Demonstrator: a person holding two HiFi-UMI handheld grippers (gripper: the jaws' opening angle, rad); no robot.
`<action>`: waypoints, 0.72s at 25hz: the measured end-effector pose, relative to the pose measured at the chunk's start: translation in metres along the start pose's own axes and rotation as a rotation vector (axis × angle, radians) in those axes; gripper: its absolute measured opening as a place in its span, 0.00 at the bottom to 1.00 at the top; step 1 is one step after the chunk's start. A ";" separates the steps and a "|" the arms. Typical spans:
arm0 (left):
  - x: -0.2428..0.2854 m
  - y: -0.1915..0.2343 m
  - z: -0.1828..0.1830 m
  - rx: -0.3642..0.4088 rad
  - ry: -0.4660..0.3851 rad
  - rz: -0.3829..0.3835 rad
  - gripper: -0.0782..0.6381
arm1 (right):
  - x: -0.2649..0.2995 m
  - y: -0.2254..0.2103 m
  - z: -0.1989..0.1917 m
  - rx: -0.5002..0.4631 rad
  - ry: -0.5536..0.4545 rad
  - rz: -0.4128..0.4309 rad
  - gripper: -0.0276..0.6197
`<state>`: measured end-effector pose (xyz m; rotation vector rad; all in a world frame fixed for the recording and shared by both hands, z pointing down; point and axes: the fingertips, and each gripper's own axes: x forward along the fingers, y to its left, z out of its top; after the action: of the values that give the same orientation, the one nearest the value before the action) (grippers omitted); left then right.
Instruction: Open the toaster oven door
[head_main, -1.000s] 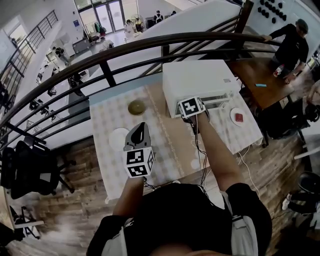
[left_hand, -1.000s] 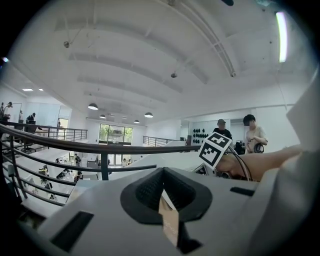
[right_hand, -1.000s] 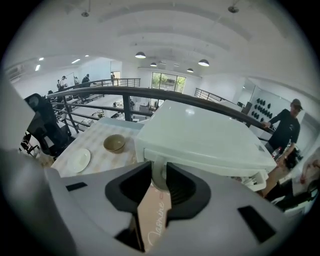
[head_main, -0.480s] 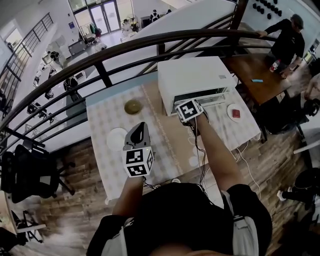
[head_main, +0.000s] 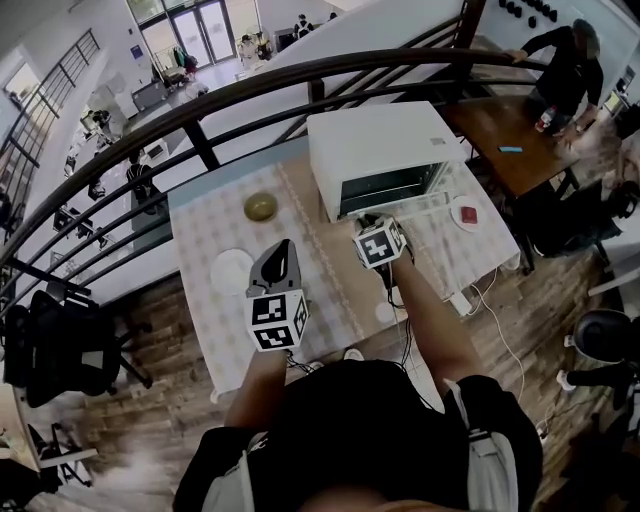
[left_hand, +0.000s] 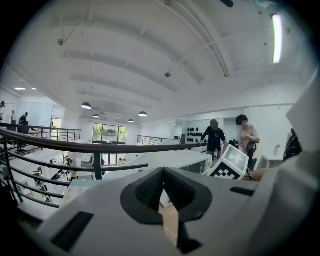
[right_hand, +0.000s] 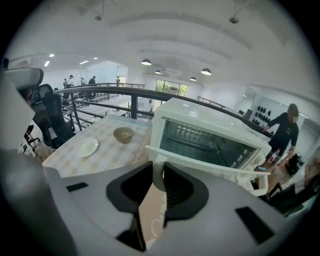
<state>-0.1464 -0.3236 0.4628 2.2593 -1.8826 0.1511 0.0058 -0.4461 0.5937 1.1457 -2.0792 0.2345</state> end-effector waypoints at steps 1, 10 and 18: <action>0.000 0.000 -0.001 0.002 0.002 0.001 0.13 | -0.001 0.001 -0.005 0.005 -0.005 -0.004 0.17; -0.003 0.000 -0.005 0.013 0.021 -0.001 0.13 | -0.007 0.012 -0.030 0.039 -0.030 -0.014 0.16; -0.003 -0.007 -0.010 0.019 0.039 -0.008 0.13 | -0.010 0.019 -0.055 0.082 -0.002 0.007 0.16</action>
<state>-0.1393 -0.3177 0.4716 2.2590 -1.8593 0.2112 0.0225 -0.4028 0.6292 1.1872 -2.0927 0.3248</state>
